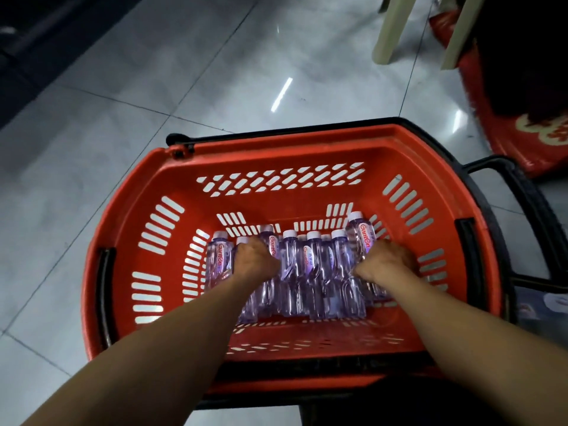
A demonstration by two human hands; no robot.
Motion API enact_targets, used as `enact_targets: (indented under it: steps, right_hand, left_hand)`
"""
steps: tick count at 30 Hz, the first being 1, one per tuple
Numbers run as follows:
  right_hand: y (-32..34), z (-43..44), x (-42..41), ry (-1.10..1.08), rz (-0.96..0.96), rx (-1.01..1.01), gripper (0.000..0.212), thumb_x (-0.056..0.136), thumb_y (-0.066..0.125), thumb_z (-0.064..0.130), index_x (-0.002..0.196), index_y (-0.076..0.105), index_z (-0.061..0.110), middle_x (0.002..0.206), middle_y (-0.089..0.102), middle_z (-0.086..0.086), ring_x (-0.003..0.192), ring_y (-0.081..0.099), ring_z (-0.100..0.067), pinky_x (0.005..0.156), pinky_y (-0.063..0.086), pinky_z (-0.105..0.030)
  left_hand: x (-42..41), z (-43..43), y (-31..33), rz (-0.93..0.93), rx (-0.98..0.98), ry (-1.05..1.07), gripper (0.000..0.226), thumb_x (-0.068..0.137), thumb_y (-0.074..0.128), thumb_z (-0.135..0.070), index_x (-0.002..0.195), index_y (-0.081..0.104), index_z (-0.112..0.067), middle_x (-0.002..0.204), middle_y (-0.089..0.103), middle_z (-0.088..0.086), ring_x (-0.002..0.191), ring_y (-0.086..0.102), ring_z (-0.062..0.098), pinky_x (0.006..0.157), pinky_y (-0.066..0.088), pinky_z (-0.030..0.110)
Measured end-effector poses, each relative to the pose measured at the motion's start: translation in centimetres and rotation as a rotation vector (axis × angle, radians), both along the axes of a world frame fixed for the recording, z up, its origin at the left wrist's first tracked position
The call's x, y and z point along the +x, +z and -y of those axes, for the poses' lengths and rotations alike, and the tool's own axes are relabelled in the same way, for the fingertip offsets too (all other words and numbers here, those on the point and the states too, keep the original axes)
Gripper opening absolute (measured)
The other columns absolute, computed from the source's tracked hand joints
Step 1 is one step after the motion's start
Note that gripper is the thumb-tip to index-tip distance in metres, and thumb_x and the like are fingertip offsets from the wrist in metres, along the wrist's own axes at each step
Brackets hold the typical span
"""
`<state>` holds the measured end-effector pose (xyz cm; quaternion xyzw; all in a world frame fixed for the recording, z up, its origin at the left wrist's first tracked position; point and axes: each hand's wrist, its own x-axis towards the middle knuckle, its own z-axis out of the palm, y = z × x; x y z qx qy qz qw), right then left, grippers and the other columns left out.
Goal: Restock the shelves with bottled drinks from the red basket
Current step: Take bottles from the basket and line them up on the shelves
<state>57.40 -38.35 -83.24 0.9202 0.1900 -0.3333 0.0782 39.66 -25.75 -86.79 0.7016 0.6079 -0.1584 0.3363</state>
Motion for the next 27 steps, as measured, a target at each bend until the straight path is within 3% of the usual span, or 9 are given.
enact_targets:
  steps: [2,5,9,12,14,18,21,24,27]
  right_hand:
    - [-0.1,0.0,-0.1,0.027,0.012,-0.023,0.053,0.08,0.074,0.042,0.121,0.062,0.01,0.116,0.067,-0.01,0.102,0.067,-0.027,0.065,0.049,-0.025]
    - [-0.1,0.1,0.1,0.072,0.017,-0.032,0.057,0.078,0.077,0.044,0.12,0.062,0.009,0.116,0.067,-0.009,0.103,0.066,-0.027,0.074,0.055,-0.028]
    - [-0.2,0.3,-0.1,0.039,-0.092,-0.02,0.067,0.063,0.081,0.061,0.108,0.065,0.014,0.105,0.069,-0.004,0.088,0.066,-0.023,0.061,0.049,-0.024]
    - [-1.2,0.6,-0.3,-0.101,-0.205,0.087,0.069,0.069,0.086,0.038,0.123,0.058,0.005,0.09,0.063,-0.004,0.065,0.056,-0.015,0.045,0.039,-0.016]
    - [-1.1,0.6,-0.5,-0.134,-0.243,0.08,0.087,0.071,0.087,0.028,0.139,0.042,-0.002,0.105,0.064,-0.009,0.072,0.06,-0.017,0.047,0.042,-0.016]
    - [-1.3,0.4,-0.2,-0.078,-0.277,0.052,0.102,0.068,0.088,0.023,0.148,0.03,-0.004,0.134,0.057,-0.018,0.116,0.061,-0.031,0.084,0.054,-0.032]
    - [-0.5,0.4,-0.4,-0.027,-0.331,0.075,0.09,0.064,0.09,0.02,0.139,0.045,-0.004,0.123,0.065,-0.017,0.095,0.065,-0.026,0.057,0.047,-0.023]
    - [0.0,0.9,-1.3,0.033,-0.361,0.083,0.09,0.062,0.091,0.022,0.137,0.047,-0.001,0.128,0.062,-0.015,0.102,0.064,-0.027,0.063,0.047,-0.023]
    - [0.8,1.3,-1.4,0.058,-0.361,0.083,0.087,0.063,0.091,0.024,0.134,0.05,-0.004,0.124,0.065,-0.015,0.093,0.067,-0.025,0.053,0.046,-0.021]
  left_hand:
    - [-0.1,1.1,-0.4,-0.047,0.049,-0.033,0.068,0.084,0.069,-0.02,0.137,0.031,-0.002,0.13,0.04,0.02,0.12,0.044,0.034,0.098,0.046,0.039]
    - [0.0,1.9,-1.0,-0.062,0.084,-0.017,0.079,0.083,0.069,-0.028,0.143,0.024,-0.001,0.138,0.031,0.025,0.128,0.035,0.039,0.103,0.042,0.044]
    - [0.1,1.1,-1.1,-0.132,0.213,-0.123,0.065,0.084,0.063,-0.046,0.129,0.047,-0.002,0.14,0.035,0.022,0.126,0.039,0.036,0.102,0.041,0.046]
    - [0.0,-0.3,-1.3,-0.111,0.152,-0.09,0.053,0.087,0.057,-0.056,0.105,0.064,-0.007,0.13,0.048,0.017,0.121,0.045,0.034,0.098,0.044,0.047]
    - [-0.2,-0.9,-1.6,-0.051,0.12,-0.05,0.049,0.082,0.061,-0.056,0.096,0.064,-0.009,0.115,0.059,0.012,0.103,0.057,0.032,0.091,0.051,0.046]
    - [-0.3,-0.4,-1.5,0.02,0.191,-0.13,0.058,0.085,0.066,-0.039,0.132,0.042,-0.015,0.124,0.051,0.014,0.118,0.048,0.034,0.1,0.044,0.05]
    - [0.4,0.8,-1.1,-0.039,0.227,-0.255,0.066,0.084,0.066,-0.034,0.139,0.035,-0.015,0.131,0.05,0.016,0.128,0.04,0.035,0.109,0.036,0.05]
    - [0.6,0.6,-1.2,-0.083,0.139,-0.229,0.09,0.082,0.067,-0.036,0.152,0.015,-0.016,0.141,0.045,0.019,0.139,0.028,0.04,0.113,0.027,0.052]
    - [0.2,-0.4,-1.0,-0.141,0.11,-0.347,0.089,0.079,0.068,-0.044,0.152,0.019,-0.027,0.136,0.053,0.014,0.136,0.034,0.04,0.11,0.034,0.057]
